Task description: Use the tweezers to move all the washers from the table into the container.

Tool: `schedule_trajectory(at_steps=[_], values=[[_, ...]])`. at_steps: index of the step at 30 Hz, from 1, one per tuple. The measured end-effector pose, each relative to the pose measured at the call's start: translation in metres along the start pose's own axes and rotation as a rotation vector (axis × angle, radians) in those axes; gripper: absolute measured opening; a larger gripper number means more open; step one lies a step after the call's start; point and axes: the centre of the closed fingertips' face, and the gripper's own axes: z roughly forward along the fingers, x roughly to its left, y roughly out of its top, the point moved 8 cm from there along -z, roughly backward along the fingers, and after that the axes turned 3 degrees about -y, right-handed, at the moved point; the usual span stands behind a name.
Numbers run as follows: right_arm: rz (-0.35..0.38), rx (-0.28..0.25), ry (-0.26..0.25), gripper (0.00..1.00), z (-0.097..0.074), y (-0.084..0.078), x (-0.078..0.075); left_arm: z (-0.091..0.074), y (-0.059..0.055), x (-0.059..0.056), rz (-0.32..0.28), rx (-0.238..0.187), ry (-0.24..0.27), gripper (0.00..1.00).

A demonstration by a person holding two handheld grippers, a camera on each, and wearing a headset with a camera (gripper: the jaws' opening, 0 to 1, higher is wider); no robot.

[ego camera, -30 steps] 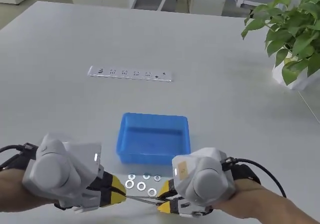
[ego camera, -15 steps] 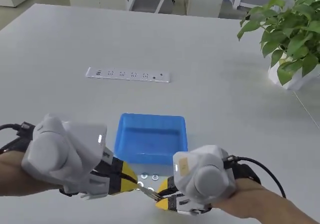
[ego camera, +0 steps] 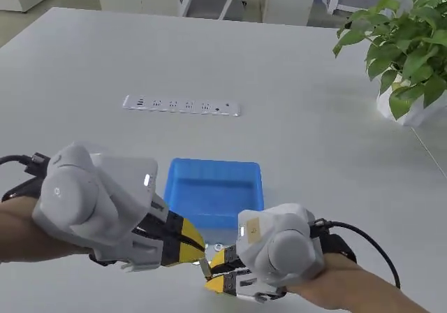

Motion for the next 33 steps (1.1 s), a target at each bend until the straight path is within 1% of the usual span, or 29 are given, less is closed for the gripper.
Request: schedule_trajectory(at_steps=[6, 7, 10, 13, 15, 18, 26, 33], values=[[-0.01, 0.016, 0.005, 0.09, 0.001, -0.006, 0.004, 0.008, 0.0, -0.004, 0.007, 0.012, -0.024, 0.05], [-0.005, 0.015, 0.005, 0.09, 0.0, -0.006, 0.004, 0.008, 0.001, -0.004, 0.005, -0.005, -0.029, 0.05], [-0.003, 0.012, 0.004, 0.09, -0.001, -0.007, 0.004, 0.01, 0.001, -0.002, -0.002, -0.018, -0.034, 0.05], [-0.002, 0.01, 0.003, 0.09, -0.001, -0.007, 0.005, 0.013, 0.001, -0.002, 0.004, -0.022, -0.041, 0.05], [0.0, 0.008, 0.003, 0.09, -0.001, -0.008, 0.005, 0.015, 0.001, -0.002, 0.004, -0.02, -0.047, 0.06], [0.001, 0.006, 0.003, 0.09, -0.001, -0.008, 0.005, 0.019, -0.004, -0.001, 0.005, -0.007, -0.053, 0.06], [0.004, 0.001, 0.001, 0.09, -0.002, -0.008, 0.005, 0.021, -0.009, 0.0, -0.008, -0.017, -0.055, 0.06], [-0.006, 0.007, -0.001, 0.11, -0.002, -0.008, 0.003, 0.02, -0.009, 0.0, 0.005, -0.005, -0.055, 0.05]])
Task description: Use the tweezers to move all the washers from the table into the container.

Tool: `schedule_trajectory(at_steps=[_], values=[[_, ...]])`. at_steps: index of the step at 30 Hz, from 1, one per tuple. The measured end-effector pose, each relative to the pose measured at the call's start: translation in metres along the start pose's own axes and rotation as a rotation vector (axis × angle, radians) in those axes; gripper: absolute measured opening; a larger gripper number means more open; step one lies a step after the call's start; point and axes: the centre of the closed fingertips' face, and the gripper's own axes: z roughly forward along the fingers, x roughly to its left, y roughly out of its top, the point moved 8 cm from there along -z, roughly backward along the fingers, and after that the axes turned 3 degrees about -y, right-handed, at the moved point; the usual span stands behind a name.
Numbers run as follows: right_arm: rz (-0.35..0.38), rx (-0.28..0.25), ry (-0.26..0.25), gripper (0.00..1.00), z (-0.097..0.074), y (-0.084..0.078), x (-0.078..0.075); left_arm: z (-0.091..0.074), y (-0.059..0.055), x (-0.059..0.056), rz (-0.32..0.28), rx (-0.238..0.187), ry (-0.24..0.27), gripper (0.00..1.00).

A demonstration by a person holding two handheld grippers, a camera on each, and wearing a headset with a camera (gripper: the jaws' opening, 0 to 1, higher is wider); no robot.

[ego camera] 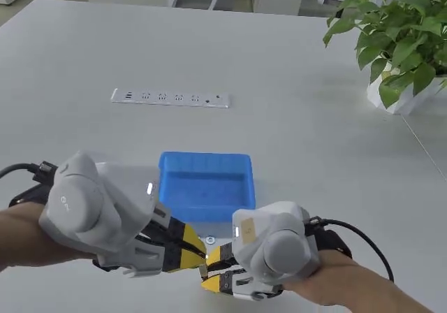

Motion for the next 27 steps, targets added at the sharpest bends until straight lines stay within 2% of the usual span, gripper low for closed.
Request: schedule_trajectory(at_steps=[10, 27], values=[[-0.005, -0.007, -0.008, 0.12, 0.0, 0.004, -0.003, -0.004, 0.001, 0.002, 0.015, 0.014, 0.007, 0.05], [-0.008, -0.013, -0.027, 0.12, 0.004, 0.007, -0.016, -0.008, 0.001, 0.013, 0.024, 0.03, 0.017, 0.05]])
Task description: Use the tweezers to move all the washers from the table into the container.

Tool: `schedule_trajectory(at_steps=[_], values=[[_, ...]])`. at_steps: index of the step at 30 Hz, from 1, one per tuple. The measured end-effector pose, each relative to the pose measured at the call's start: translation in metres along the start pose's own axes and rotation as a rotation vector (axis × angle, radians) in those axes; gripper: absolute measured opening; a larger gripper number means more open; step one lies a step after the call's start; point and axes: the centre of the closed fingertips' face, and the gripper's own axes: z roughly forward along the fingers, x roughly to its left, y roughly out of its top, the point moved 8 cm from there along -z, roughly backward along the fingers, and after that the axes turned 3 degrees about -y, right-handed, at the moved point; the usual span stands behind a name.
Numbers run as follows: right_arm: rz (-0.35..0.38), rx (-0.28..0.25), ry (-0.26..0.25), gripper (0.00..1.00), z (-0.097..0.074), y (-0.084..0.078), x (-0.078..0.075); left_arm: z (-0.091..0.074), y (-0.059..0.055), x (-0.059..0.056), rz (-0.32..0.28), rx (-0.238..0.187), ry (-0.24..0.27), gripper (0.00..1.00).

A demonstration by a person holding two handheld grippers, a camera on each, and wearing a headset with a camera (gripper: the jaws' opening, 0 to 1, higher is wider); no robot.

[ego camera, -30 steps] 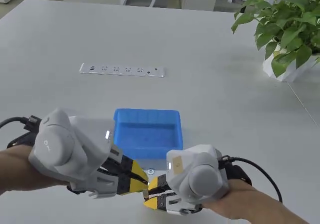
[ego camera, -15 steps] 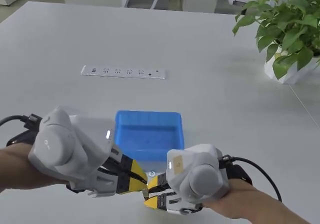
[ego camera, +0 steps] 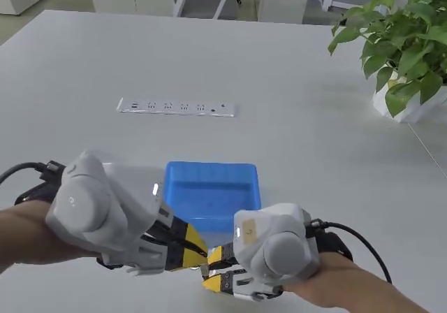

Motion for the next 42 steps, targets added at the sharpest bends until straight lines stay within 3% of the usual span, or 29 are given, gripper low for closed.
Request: schedule_trajectory(at_steps=[24, 42], values=[[0.018, 0.008, -0.008, 0.12, 0.004, -0.007, -0.006, 0.006, -0.002, 0.015, -0.003, -0.007, -0.007, 0.05], [0.115, 0.026, -0.021, 0.08, 0.004, -0.007, -0.007, 0.007, -0.002, 0.017, -0.012, -0.017, -0.009, 0.06]])
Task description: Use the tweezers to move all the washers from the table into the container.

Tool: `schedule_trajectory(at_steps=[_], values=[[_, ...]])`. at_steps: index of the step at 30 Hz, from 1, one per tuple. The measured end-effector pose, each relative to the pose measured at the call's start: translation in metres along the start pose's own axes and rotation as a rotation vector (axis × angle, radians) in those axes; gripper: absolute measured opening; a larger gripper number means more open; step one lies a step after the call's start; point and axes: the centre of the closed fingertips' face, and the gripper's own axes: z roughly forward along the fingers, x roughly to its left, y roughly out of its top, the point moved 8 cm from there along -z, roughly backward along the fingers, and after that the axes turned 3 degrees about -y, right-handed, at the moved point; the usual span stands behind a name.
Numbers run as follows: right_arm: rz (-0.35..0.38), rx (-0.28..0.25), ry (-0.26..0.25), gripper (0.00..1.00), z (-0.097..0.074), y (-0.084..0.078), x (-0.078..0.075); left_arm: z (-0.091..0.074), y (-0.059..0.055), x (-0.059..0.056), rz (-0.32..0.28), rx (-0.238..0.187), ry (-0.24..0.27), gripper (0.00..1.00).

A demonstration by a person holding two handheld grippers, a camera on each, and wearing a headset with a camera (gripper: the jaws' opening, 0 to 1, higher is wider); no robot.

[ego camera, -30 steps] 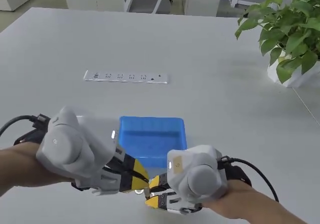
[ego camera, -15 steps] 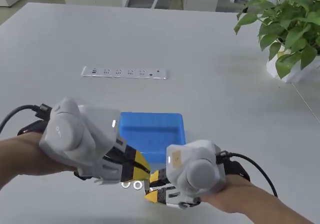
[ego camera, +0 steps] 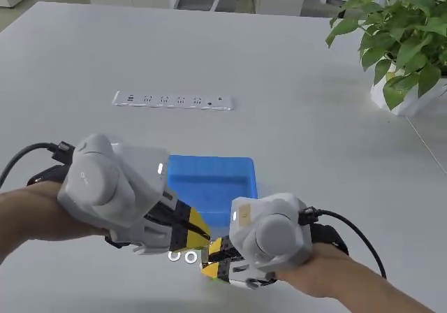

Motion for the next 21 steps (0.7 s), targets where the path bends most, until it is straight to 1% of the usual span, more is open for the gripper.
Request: schedule_trajectory(at_steps=[12, 16, 19, 21], values=[[0.023, -0.007, -0.005, 0.07, -0.0001, 0.0002, 0.0013, -0.0008, -0.0003, -0.0002, -0.001, 0.0, 0.009, 0.06], [0.034, -0.02, -0.007, 0.07, -0.0004, 0.0, 0.0017, -0.0027, 0.0028, 0.0, -0.009, -0.025, 0.015, 0.1], [0.033, -0.021, -0.01, 0.07, -0.0023, 0.0002, 0.0013, -0.0041, 0.0036, -0.0005, -0.013, -0.029, 0.016, 0.12], [0.031, -0.02, -0.012, 0.07, -0.0034, 0.0008, 0.0008, -0.0053, 0.004, -0.001, -0.019, -0.034, 0.017, 0.15]])
